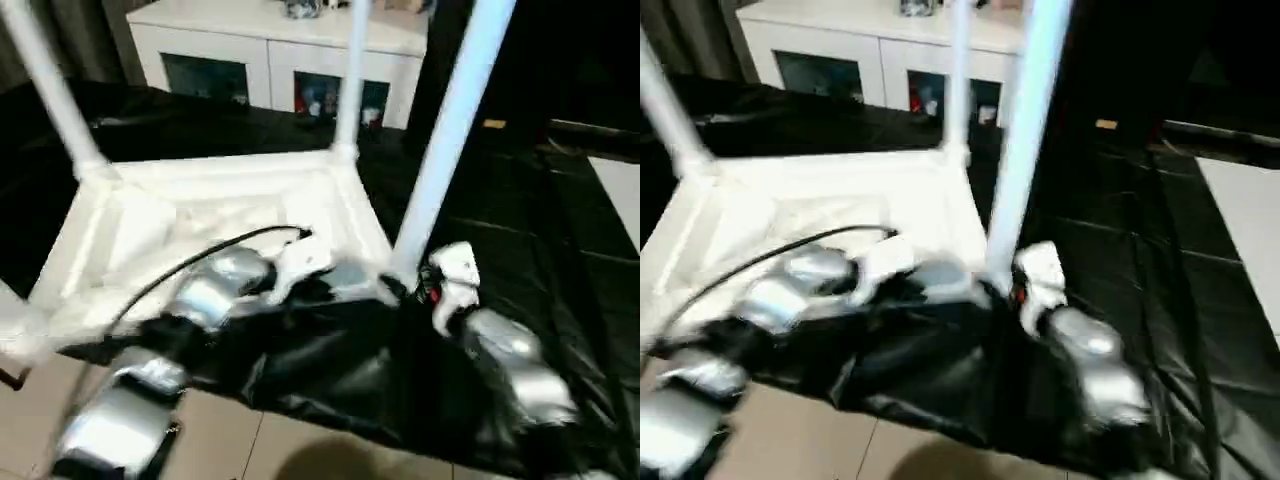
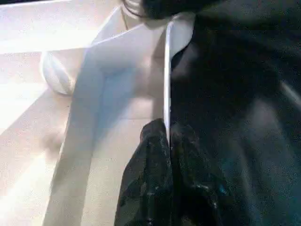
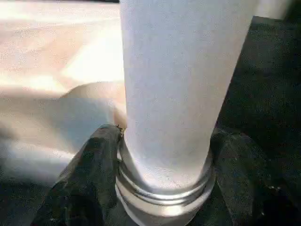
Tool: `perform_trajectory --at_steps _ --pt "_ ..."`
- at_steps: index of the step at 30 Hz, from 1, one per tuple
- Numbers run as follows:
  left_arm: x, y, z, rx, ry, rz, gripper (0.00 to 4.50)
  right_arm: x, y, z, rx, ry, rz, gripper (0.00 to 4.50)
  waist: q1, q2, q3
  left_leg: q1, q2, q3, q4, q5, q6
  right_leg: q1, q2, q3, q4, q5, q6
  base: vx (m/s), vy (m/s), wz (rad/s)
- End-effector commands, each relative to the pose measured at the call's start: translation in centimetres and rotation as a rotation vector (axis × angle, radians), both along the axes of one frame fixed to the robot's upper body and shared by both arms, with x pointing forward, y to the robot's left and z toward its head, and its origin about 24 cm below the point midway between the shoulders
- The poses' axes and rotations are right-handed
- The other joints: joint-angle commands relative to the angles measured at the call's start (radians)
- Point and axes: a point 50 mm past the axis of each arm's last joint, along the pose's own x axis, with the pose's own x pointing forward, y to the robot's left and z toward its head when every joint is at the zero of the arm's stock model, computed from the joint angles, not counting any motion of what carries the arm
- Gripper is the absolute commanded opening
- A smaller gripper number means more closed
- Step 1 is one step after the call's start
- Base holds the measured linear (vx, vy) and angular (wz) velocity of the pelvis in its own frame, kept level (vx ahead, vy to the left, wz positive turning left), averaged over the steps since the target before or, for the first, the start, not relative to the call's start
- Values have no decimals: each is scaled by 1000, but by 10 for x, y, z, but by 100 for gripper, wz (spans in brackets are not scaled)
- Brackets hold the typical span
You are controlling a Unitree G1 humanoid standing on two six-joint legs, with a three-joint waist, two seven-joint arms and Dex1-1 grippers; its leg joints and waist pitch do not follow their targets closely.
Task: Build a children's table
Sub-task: Rotate leg to tighten
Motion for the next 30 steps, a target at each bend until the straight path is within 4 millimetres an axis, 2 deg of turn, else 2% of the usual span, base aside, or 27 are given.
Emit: perform_trajectory --at_steps 1,2,3,6,8,10,11,12,15,16,17,18,19,21,23,24,26,27,28,30 --pt "-2 -17 -12 18 9 87 0 1 3 -17 29 112 -153 261 -2 5 -41 13 57 -29 -88 -298 -28 22 -72 53 -101 -400 -167 0 0 0" --pt "1 -22 -12 25 -12 128 0 4 5 -19 40 128 -201 261 1 3 -43 13 55 -26 -87 -278 -20 24 -69 53 -99 -338 -179 0 0 0" --pt "3 -32 -12 32 -39 170 0 9 11 -20 56 141 -258 261 1 1 -40 9 56 -22 -89 -275 -9 27 -68 52 -99 -304 -187 0 0 0" --pt "3 -46 -11 37 -77 188 0 16 21 -19 77 153 -286 261 1 4 -42 13 52 -21 -87 -300 -2 26 -69 51 -103 -317 -182 0 0 0" --pt "3 -50 -11 55 -97 180 0 21 26 -15 94 138 -268 261 2 4 -43 4 52 -23 -89 -279 12 34 -69 50 -100 -290 -175 0 0 0" --pt "4 -48 -11 61 -103 175 0 21 27 -10 123 109 -245 261 5 2 -44 4 54 -23 -89 -267 19 36 -71 50 -99 -272 -175 0 0 0" --pt "5 -46 -11 68 -108 176 0 22 28 -9 137 100 -242 295 6 1 -45 1 54 -22 -88 -258 26 38 -72 51 -97 -258 -180 0 0 0" --pt "6 -43 -12 77 -108 176 0 22 28 -5 158 71 -229 295 6 1 -45 0 54 -22 -88 -253 30 39 -72 51 -97 -254 -181 0 0 0" --pt "8 -36 -15 99 -112 177 0 23 26 3 135 -3 -214 337 9 0 -45 0 55 -22 -88 -245 45 38 -73 51 -96 -249 -180 0 0 0" --pt "8 -35 -16 100 -108 175 0 23 24 5 133 -17 -211 350 5 -2 -45 -7 56 -26 -91 -241 46 44 -74 50 -92 -247 -182 0 0 0" --pt "8 -31 -17 103 -101 170 0 23 19 10 120 -50 -205 363 0 -2 -45 -17 57 -30 -95 -233 44 49 -74 45 -93 -271 -170 0 0 0" --pt "8 -30 -17 104 -97 158 0 23 16 12 102 -70 -196 363 2 -1 -45 -15 56 -29 -93 -232 45 48 -75 45 -96 -281 -165 0 0 0" --pt "8 -30 -17 105 -95 149 0 23 14 14 89 -83 -190 376 4 -1 -46 -6 58 -26 -90 -228 47 41 -76 49 -97 -272 -172 0 0 0" --pt "7 -27 -18 106 -78 135 0 20 5 20 55 -129 -168 382 8 -2 -50 -5 58 -23 -85 -186 56 44 -75 51 -88 -194 -198 0 0 0" --pt "5 -25 -20 108 -57 112 0 15 0 25 46 -166 -97 382 12 -1 -50 -8 59 -21 -80 -127 85 47 -73 51 -75 -73 -226 0 0 0" --pt "4 -23 -21 114 -54 86 0 9 -3 27 40 -174 -16 382 14 1 -51 -9 59 -21 -79 -121 93 50 -74 50 -73 -55 -230 0 0 0" --pt "3 -21 -23 119 -43 55 0 1 -9 27 21 -178 76 382 19 -2 -52 -9 60 -20 -75 -107 128 55 -74 50 -69 4 -243 0 0 0" --pt "1 -18 -25 126 -30 28 0 -9 -20 24 -24 -170 151 382 20 6 -50 -9 61 -21 -75 -119 134 55 -77 50 -70 -5 -251 0 0 0" --pt "1 -17 -25 127 -29 19 0 -12 -22 23 -36 -167 168 382 21 2 -50 -7 62 -20 -74 -126 138 55 -75 49 -74 -11 -249 0 0 0" --pt "-4 -14 -26 122 -8 -78 0 -25 -45 17 -117 -141 203 382 22 1 -48 -7 62 -18 -76 -146 137 54 -76 51 -78 -44 -255 0 0 0"
